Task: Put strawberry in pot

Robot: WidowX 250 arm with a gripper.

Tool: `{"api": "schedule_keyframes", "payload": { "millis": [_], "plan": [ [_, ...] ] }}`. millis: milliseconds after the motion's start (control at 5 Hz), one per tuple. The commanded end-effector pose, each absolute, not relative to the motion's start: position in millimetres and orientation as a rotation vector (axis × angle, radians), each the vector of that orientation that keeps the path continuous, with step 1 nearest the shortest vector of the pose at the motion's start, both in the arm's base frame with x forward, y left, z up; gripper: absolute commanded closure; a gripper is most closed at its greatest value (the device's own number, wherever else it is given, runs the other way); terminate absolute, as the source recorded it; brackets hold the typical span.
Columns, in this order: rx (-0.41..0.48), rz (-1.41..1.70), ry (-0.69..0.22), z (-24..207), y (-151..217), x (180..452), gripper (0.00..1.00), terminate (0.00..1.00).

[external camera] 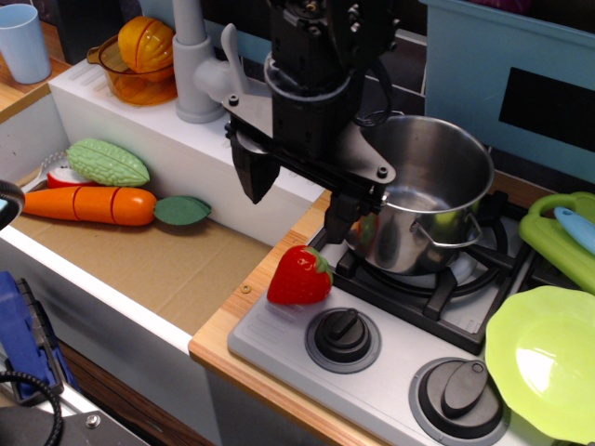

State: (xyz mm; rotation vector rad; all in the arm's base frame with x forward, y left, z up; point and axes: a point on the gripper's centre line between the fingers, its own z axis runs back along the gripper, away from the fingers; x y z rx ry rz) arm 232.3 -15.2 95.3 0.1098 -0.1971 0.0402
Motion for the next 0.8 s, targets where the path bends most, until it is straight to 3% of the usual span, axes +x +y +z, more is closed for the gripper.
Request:
{"api": "schedule_keyframes", "payload": {
  "millis": [0, 600],
  "plan": [
    [0.11, 0.04, -0.197, 95.3, -15.2, 232.3, 0.0, 0.0],
    [0.05, 0.063, -0.24, 65.6, -16.0, 229.1, 0.0, 0.0]
  ]
}}
